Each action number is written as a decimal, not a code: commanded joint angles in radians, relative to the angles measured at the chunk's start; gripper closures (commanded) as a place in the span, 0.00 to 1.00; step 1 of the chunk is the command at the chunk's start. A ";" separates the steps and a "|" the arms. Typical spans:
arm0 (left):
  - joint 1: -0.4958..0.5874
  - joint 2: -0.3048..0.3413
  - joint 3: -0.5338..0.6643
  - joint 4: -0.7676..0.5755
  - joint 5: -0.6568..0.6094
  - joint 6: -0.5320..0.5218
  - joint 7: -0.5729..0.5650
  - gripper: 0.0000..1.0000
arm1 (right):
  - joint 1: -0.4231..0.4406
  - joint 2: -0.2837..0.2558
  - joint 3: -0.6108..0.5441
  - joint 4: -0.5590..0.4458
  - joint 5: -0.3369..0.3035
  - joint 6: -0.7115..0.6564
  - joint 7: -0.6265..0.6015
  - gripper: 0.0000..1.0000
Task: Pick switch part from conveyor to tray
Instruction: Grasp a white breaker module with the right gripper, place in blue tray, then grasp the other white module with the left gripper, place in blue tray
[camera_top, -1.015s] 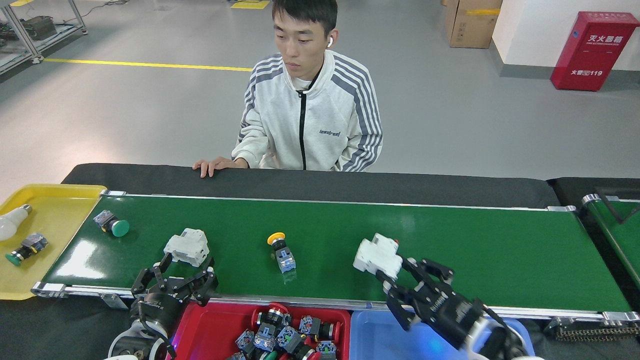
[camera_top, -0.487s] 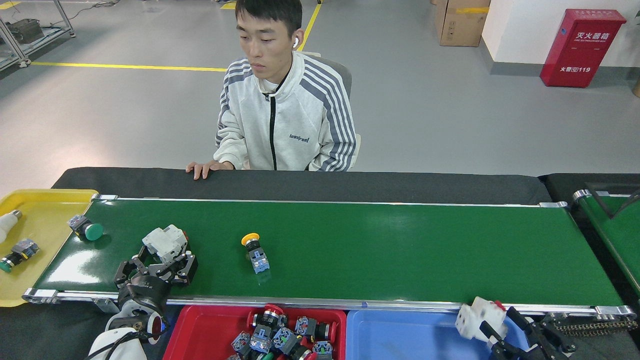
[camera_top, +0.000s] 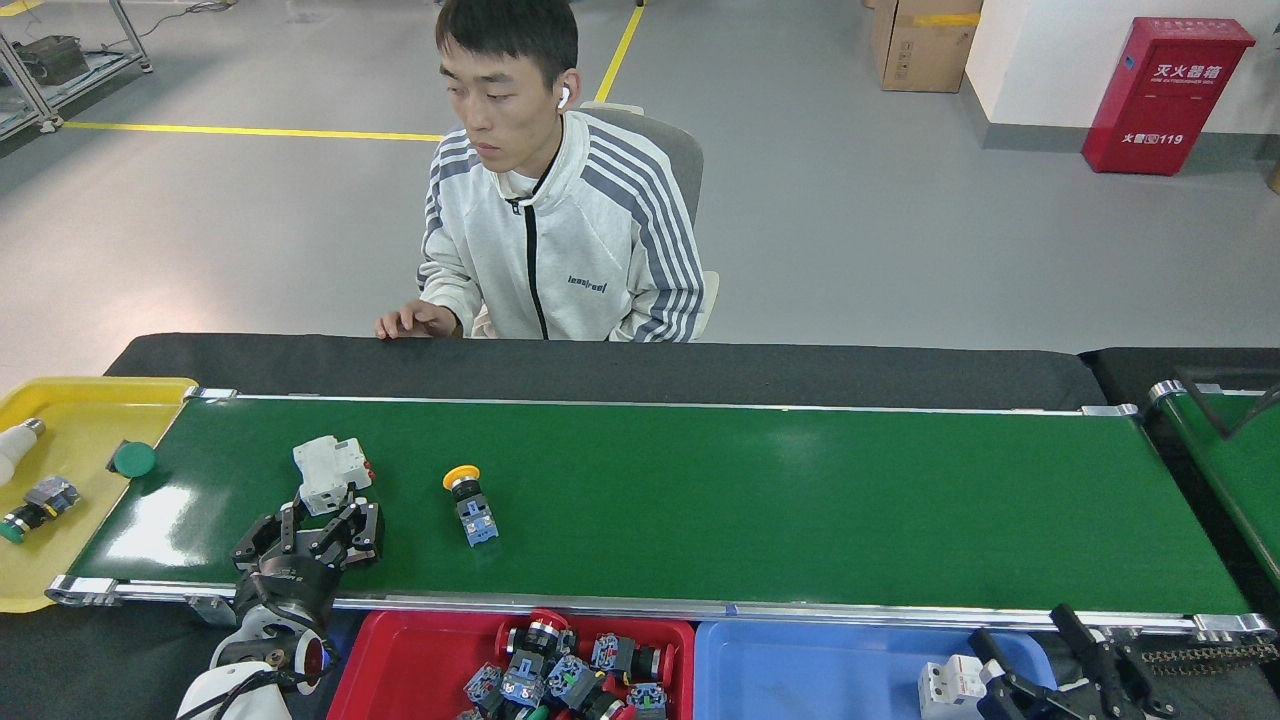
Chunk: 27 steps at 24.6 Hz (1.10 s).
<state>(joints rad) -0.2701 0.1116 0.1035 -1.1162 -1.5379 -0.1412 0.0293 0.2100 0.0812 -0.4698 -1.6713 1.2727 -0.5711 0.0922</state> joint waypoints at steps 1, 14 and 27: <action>0.005 -0.003 -0.001 -0.096 0.001 -0.070 0.011 0.91 | -0.009 0.020 0.005 -0.018 0.048 0.181 -0.028 0.03; 0.225 -0.167 -0.585 -0.462 -0.008 -0.201 -0.126 0.81 | -0.018 -0.043 0.033 -0.041 0.116 0.289 -0.105 0.04; 0.318 -0.193 -0.623 -0.573 -0.031 -0.043 -0.147 0.00 | 0.077 -0.380 0.326 -0.073 -0.107 0.496 -0.181 0.04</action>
<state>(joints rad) 0.0506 -0.0798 -0.5482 -1.6583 -1.5689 -0.2062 -0.1334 0.2790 -0.2556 -0.1856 -1.7240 1.1859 -0.1554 -0.0268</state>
